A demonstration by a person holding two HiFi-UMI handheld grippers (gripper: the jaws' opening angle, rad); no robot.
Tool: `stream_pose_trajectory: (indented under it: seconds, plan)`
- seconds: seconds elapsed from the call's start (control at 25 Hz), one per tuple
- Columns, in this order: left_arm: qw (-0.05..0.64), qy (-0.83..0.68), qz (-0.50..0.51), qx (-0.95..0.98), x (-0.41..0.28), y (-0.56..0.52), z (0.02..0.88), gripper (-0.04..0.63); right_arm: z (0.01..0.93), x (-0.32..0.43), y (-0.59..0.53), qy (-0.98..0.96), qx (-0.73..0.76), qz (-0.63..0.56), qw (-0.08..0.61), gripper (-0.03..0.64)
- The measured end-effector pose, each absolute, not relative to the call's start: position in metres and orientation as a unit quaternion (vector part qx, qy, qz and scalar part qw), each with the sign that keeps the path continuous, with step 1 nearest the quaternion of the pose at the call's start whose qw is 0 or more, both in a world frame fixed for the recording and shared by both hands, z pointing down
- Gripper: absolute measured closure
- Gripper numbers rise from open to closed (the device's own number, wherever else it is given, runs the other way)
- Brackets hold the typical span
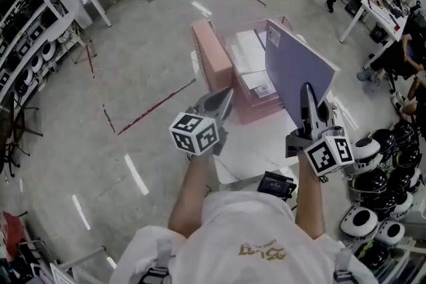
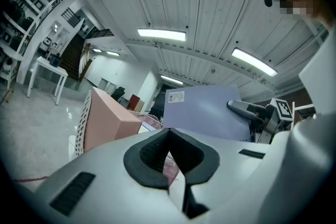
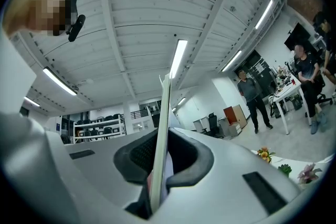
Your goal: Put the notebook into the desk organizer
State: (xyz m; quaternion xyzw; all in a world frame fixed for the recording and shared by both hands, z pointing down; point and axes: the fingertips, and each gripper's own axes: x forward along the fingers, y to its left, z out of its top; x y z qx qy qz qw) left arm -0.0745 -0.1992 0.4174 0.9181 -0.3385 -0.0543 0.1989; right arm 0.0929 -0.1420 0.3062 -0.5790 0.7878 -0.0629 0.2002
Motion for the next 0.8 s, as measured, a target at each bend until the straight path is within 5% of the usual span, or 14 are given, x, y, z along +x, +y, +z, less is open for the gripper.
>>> stream_pose_trajectory:
  seconds: [0.8]
  plan:
    - [0.2, -0.34, -0.042, 0.918, -0.056, -0.242, 0.421, 0.58, 0.315, 0.101, -0.203, 0.798, -0.573, -0.057, 0.177, 0.575]
